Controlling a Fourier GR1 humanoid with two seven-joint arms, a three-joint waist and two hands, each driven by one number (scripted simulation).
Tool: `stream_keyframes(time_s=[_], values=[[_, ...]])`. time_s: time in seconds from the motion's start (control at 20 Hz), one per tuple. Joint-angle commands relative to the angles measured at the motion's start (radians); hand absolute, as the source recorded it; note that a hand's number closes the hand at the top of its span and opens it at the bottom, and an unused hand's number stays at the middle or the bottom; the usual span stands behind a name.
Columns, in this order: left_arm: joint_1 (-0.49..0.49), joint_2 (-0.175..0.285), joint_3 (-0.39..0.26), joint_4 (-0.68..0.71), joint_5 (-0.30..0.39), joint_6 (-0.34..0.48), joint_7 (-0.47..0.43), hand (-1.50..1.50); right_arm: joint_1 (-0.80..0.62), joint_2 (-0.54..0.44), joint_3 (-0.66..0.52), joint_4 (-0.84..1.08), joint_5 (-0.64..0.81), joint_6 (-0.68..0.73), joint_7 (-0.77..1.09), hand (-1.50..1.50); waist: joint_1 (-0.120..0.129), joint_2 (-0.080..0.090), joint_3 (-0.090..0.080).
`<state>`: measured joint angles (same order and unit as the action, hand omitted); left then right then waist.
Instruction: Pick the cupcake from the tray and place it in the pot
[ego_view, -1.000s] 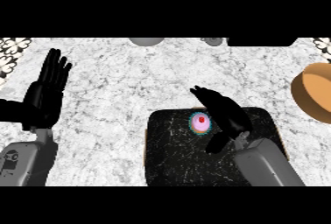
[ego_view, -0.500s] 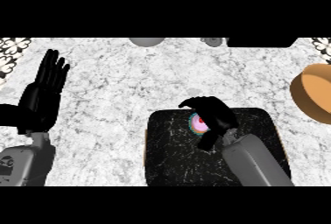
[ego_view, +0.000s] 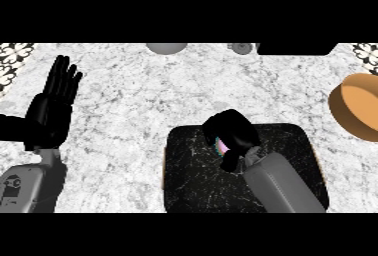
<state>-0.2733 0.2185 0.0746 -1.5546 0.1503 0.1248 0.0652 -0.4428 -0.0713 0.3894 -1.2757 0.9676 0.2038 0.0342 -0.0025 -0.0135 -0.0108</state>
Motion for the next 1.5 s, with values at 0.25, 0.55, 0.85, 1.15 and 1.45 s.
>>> stream_keyframes(time_s=[0.25, 0.55, 0.85, 1.15, 1.45], values=[[0.052, -0.010, 0.023, -0.041, 0.013, -0.023, -0.023, 0.00, 0.094, 0.040, 0.018, -0.199, 0.135, -0.075, 0.157, 1.50, 0.001, 0.011, 0.011], [0.004, 0.008, 0.018, -0.031, 0.025, -0.046, 0.012, 0.00, -0.181, 0.070, -0.075, -0.096, 0.109, -0.068, 0.542, 1.50, 0.041, 0.015, 0.010], [-0.023, -0.003, 0.019, 0.003, -0.002, -0.015, 0.005, 0.00, -0.419, 0.071, -0.178, 0.057, 0.278, -0.167, 0.832, 1.50, 0.040, 0.018, 0.009], [-0.016, 0.016, 0.037, -0.007, 0.016, -0.029, 0.036, 0.00, -0.472, 0.023, -0.198, 0.030, 0.452, -0.259, 0.990, 1.50, 0.012, 0.011, 0.010], [-0.010, 0.008, 0.034, -0.006, -0.016, -0.006, 0.016, 0.00, -0.449, -0.099, -0.271, -0.108, 0.498, -0.255, 0.989, 1.50, -0.005, 0.009, 0.011]])
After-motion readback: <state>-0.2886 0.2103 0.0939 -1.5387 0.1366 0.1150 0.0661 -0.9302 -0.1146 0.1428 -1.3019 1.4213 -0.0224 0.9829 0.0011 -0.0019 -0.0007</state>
